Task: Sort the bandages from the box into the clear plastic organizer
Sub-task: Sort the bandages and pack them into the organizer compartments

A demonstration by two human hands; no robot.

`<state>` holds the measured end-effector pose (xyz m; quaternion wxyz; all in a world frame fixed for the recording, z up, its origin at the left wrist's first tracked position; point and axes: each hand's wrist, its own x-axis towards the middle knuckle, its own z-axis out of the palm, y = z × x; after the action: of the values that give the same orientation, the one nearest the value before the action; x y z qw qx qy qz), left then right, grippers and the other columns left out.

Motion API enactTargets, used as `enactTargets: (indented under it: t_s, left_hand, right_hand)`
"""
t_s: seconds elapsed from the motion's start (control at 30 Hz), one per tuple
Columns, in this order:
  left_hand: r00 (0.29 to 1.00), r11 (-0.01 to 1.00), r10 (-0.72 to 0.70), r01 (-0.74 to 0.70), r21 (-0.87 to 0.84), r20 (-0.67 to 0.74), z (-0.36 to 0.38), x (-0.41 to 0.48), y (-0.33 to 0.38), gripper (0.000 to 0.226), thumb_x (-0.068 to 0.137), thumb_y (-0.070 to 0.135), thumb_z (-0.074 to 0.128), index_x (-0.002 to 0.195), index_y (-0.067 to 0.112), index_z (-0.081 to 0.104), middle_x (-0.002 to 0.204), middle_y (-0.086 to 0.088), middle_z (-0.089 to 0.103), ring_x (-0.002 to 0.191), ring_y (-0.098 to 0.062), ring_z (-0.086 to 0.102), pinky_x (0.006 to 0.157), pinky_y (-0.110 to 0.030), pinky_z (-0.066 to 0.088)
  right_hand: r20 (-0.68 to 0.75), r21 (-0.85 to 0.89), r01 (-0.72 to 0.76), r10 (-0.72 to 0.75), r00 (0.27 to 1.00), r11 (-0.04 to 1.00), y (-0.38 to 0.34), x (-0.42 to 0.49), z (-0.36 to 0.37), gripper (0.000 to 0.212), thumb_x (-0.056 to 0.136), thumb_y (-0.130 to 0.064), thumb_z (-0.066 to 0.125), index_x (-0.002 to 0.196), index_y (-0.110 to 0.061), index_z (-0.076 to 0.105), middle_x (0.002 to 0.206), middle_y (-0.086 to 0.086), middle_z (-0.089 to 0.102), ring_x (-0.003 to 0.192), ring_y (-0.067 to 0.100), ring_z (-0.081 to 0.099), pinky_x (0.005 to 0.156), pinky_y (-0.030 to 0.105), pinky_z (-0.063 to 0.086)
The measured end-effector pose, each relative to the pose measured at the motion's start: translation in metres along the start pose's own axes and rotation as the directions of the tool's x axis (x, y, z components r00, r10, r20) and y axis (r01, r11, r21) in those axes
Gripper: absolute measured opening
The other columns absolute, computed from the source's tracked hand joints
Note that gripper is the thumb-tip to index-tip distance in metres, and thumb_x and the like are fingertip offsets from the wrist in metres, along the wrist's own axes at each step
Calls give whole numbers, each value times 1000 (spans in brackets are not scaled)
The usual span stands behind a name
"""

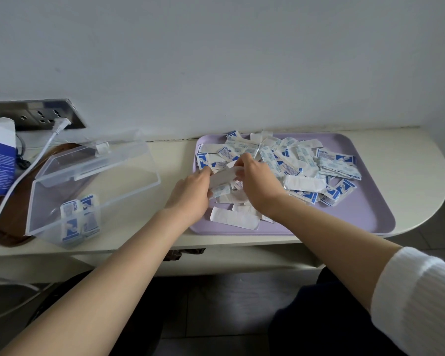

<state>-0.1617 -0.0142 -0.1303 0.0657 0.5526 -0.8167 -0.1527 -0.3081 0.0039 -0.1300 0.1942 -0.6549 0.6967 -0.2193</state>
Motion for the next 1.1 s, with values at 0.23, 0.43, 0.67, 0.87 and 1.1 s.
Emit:
enactTargets:
  t_s: [0.23,0.43,0.67,0.87,1.1]
  left_hand:
    - [998,997,-55,54,-46,-16,-2,0,-5,25,91,6,52,116,7,46,115,-18,59,100,-40,55,82,-44,45]
    - [995,985,-97,100,-142,28,-4,0,-9,31,91,9,53,121,9,44,118,-17,59,103,-40,55,86,-46,46]
    - [994,985,-91,99,-142,64,-3,-1,-10,29,90,10,54,117,11,43,115,-17,59,101,-41,54,87,-46,46]
    - [998,988,36,-29,-150,43,2,-2,-7,31,89,1,51,117,11,44,119,-9,56,104,-33,54,87,-45,45]
    - [993,989,-20,3,145,116,10,-2,-1,38,93,21,53,124,5,39,125,-15,38,118,-32,38,93,-38,35]
  right_hand:
    - [-91,18,-98,100,991,995,13,5,-16,21,88,5,40,101,-5,55,93,14,63,82,34,59,70,43,51]
    - [-186,6,-119,118,975,993,15,8,-23,23,87,7,42,98,-6,58,87,16,63,80,36,60,68,41,51]
    - [-118,11,-136,137,984,991,16,9,-25,28,84,6,41,95,-9,62,88,16,64,73,32,59,60,32,48]
    - [186,1,11,-11,982,1000,5,0,-10,28,89,3,46,110,-9,60,95,11,62,82,26,54,69,29,44]
    - [307,81,55,-78,948,995,-5,-7,7,40,86,8,42,124,-2,38,119,17,52,89,21,41,65,20,28]
